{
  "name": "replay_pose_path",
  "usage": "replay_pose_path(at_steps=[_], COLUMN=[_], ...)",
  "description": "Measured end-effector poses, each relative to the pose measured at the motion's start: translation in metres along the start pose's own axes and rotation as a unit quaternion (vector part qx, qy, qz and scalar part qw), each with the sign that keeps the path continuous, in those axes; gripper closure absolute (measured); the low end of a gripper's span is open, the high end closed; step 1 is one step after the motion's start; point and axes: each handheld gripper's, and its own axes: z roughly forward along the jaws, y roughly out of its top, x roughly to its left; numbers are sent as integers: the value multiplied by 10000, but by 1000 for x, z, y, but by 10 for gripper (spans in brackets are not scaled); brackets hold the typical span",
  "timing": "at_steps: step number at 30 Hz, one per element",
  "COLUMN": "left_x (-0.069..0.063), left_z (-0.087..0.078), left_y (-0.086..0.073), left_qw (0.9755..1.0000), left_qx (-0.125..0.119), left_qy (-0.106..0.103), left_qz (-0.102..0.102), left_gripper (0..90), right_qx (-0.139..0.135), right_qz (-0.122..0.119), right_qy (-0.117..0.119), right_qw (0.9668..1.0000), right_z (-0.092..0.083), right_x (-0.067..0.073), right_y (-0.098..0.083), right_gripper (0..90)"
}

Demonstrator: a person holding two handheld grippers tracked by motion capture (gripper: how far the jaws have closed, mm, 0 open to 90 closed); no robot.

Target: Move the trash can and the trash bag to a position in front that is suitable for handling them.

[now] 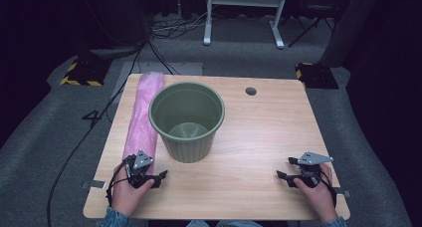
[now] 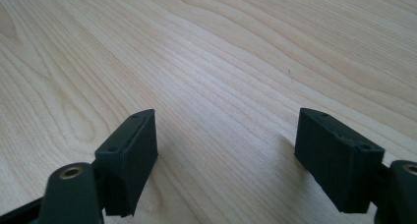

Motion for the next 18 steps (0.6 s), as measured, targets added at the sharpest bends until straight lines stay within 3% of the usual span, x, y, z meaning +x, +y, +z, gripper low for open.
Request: replay_pose_path(at_steps=[3,10,15,18], left_x=[1,6,18,30], left_z=[-3,-22,-30,-33], left_y=[3,19,26,31], left_qw=[9999,9994,9982,9971], left_qx=[-99,-308,-494,-614], left_qy=[25,42,75,245], left_qz=[35,-133,-335,-377], left_gripper=[226,228,231,245], right_qx=[-1,-5,-4,-3], right_qz=[-1,-2,-5,-4], right_qy=[2,4,3,4], right_qw=[10000,10000,10000,10000], right_z=[0,0,0,0], right_x=[0,0,0,0], right_y=[0,0,0,0], right_gripper=[240,241,240,240])
